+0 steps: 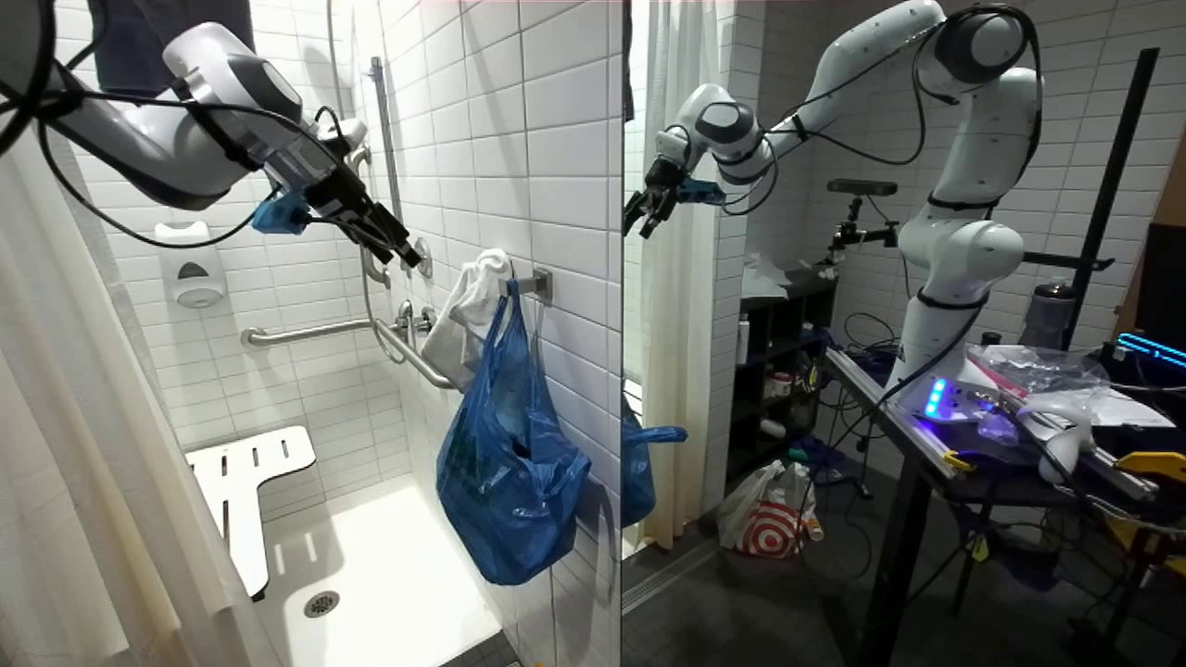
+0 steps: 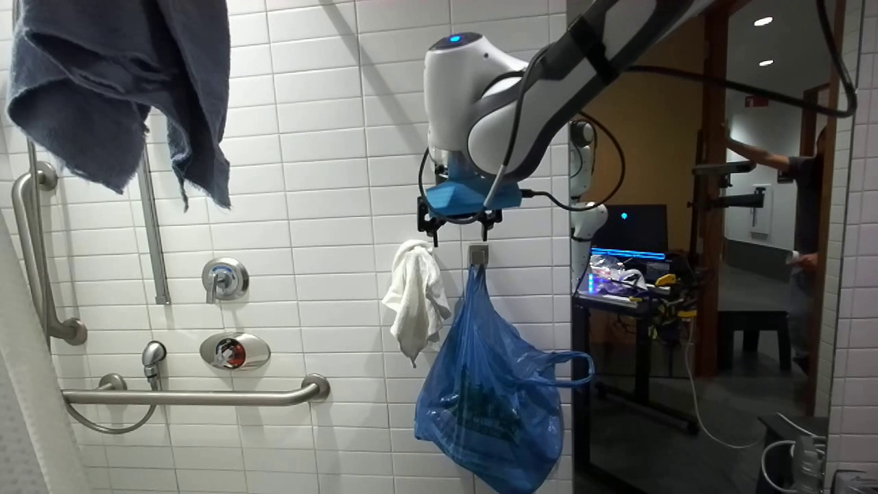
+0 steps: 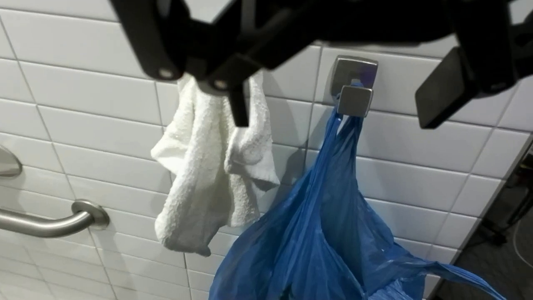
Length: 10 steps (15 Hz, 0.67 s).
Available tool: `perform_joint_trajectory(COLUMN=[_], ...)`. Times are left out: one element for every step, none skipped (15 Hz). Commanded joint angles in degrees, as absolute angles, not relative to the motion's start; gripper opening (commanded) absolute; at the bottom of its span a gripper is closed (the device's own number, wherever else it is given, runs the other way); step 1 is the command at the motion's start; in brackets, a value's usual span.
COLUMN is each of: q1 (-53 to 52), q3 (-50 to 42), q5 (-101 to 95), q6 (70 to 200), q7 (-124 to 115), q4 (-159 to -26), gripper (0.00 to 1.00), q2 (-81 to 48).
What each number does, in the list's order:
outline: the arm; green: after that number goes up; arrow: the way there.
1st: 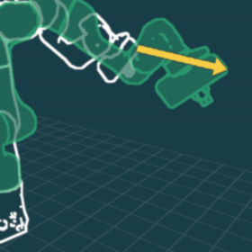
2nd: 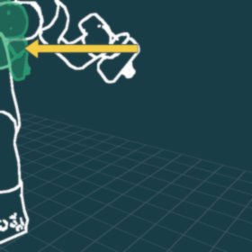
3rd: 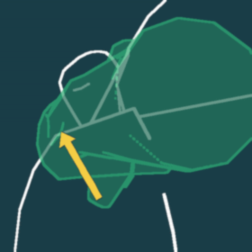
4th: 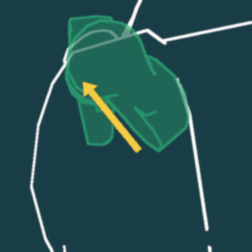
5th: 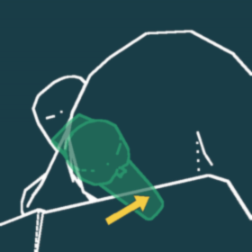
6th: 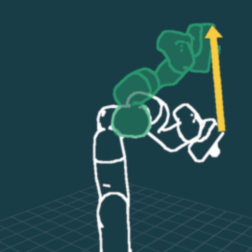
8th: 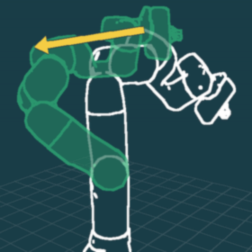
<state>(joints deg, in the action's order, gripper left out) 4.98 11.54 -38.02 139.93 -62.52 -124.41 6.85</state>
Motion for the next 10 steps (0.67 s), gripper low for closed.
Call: perform_joint_trajectory(q1=[3.2,2.7,2.1,1.4,0.7,0.0,-0.8,-1.6,-1.4,-2.0], q3=[10.1,9.7,9.3,8.7,8.3,7.9,7.6,7.3,6.4,6.3], q5=[-43.4,-44.6,-45.2,-45.5,-45.7,-45.7,-45.7,-45.4,-44.0,-43.9], q6=[135.3,134.3,133.0,131.9,130.8,129.7,128.8,126.8,130.1,129.0], q7=[-69.5,-71.2,-72.3,-72.9,-73.5,-73.6,-73.9,-73.4,-72.0,-72.1], q4=[-118.6,-117.3,-116.1,-114.8,-113.9,-113.1,-112.2,-111.6,-114.3,-113.5], gripper=[1.0,1.0,1.0,1.0,1.0,1.0,1.0,1.0,1.0,1.0], q2=[2.3,1.1,0.0,-1.1,-2.1,-2.9,-3.7,-4.3,-2.3,-3.0])
